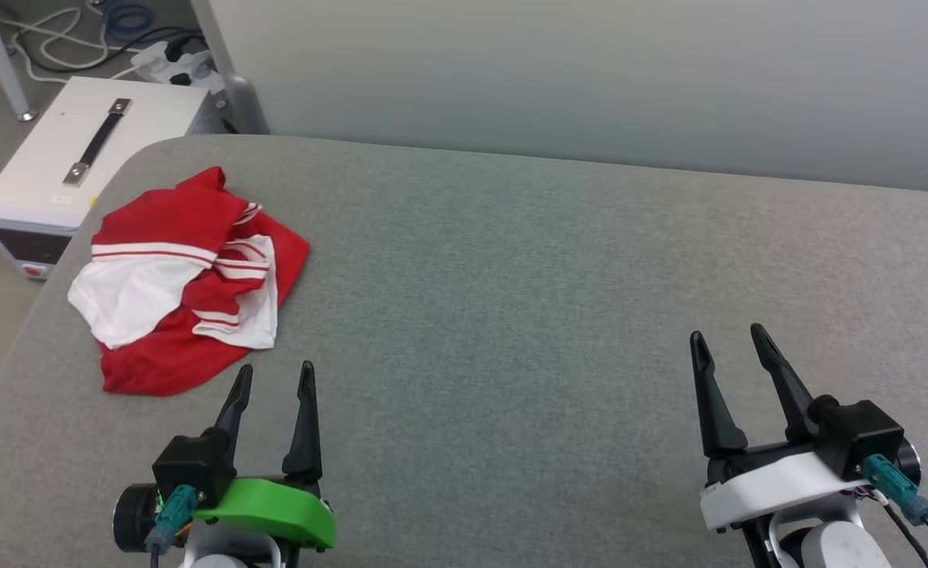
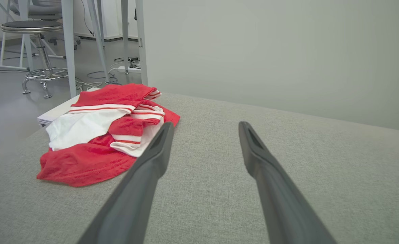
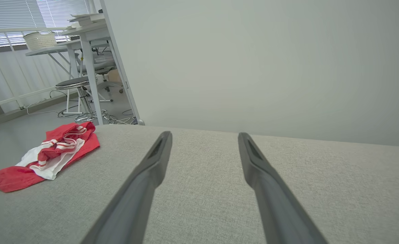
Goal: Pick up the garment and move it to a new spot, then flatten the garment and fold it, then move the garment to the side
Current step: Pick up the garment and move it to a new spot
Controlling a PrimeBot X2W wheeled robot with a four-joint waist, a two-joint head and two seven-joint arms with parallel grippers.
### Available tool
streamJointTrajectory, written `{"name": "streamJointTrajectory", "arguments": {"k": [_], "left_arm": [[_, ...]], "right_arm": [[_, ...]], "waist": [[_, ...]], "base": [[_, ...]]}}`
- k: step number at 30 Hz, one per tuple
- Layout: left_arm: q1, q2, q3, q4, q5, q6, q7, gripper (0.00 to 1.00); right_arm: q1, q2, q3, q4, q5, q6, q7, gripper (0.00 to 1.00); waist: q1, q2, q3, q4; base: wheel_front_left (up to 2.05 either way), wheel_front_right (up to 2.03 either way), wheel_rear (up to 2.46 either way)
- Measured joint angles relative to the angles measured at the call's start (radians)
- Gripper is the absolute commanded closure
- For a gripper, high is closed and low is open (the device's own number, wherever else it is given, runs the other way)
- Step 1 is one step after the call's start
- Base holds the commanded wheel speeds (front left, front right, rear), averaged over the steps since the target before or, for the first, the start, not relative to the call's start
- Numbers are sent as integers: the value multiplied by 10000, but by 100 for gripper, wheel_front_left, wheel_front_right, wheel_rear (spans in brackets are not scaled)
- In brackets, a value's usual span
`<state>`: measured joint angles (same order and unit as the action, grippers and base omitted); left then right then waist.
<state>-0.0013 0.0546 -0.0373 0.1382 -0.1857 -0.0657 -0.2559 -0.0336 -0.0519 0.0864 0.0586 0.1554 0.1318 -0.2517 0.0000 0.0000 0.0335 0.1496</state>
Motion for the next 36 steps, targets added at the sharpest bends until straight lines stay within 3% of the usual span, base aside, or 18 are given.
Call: {"name": "streamJointTrajectory", "arguments": {"k": [20,36], "left_arm": [[17,0,69,-130,-77,10,-2,0],[26,0,115,-198,-90,58,-2,0]], "right_arm": [[-91,-19,635,-52,96,0,-10,0],[-91,-38,752,-13,155,0,-10,0]], "waist": [[0,0,-110,2226],[0,0,-78,2564]], "base": [[0,0,0],[0,0,0]]}}
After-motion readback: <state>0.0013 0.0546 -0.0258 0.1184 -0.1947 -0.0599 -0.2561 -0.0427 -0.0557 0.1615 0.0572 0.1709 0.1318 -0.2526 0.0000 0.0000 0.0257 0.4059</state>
